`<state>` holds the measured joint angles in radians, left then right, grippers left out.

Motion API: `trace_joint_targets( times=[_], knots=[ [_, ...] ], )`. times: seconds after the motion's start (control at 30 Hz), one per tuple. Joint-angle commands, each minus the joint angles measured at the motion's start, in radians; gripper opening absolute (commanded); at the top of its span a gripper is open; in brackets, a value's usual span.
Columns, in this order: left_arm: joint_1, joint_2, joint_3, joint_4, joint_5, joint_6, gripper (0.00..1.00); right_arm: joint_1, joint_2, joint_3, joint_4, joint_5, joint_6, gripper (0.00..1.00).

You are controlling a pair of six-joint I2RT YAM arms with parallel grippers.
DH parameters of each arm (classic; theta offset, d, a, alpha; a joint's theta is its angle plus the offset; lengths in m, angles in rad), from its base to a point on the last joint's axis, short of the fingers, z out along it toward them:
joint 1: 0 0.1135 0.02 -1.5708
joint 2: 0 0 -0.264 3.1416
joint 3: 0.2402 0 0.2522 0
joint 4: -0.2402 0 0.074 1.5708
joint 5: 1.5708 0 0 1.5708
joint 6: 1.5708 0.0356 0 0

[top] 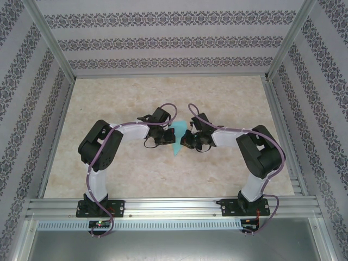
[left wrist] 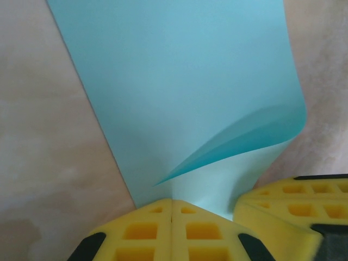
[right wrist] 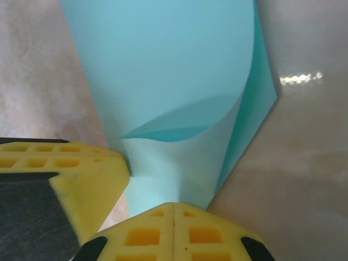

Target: Fold a paper plane with a square sheet of paper (pick it up from the middle)

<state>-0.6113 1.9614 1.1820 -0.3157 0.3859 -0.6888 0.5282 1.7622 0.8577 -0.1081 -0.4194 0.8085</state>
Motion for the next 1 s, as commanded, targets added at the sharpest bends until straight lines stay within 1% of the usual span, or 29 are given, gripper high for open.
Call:
trace_joint_targets(
  times=[0.0,0.13,0.3,0.43,0.57,0.67,0.73,0.8,0.97],
  knots=[
    [-0.011,0.032,0.028,-0.05,-0.006,0.028,0.01,0.006,-0.012,0.014,-0.009,0.014,-0.017,0.04],
    [-0.012,0.031,0.051,-0.051,0.004,0.034,0.03,0.017,0.027,-0.01,0.039,0.003,0.013,0.04],
    [-0.011,-0.002,0.058,-0.026,0.009,0.02,0.04,0.037,0.052,-0.014,0.05,0.018,0.043,0.04],
    [-0.012,-0.07,0.012,0.011,0.005,-0.008,0.09,0.05,0.052,-0.016,0.031,0.037,0.079,0.04],
    [-0.011,-0.158,-0.089,0.068,0.001,-0.056,0.1,0.066,0.042,-0.023,0.042,0.043,0.129,0.04],
    [-0.014,-0.214,-0.182,0.137,0.038,-0.102,0.1,0.068,0.037,-0.028,0.054,0.043,0.153,0.04],
    [-0.015,-0.232,-0.222,0.185,0.086,-0.126,0.1,0.068,0.035,-0.03,0.061,0.041,0.162,0.04],
    [-0.02,-0.225,-0.224,0.186,0.125,-0.129,0.09,0.068,0.033,-0.032,0.067,0.039,0.167,0.04],
    [-0.042,-0.178,-0.217,0.21,0.149,-0.151,0.04,0.065,0.021,-0.037,0.073,0.037,0.172,0.04]
  ],
)
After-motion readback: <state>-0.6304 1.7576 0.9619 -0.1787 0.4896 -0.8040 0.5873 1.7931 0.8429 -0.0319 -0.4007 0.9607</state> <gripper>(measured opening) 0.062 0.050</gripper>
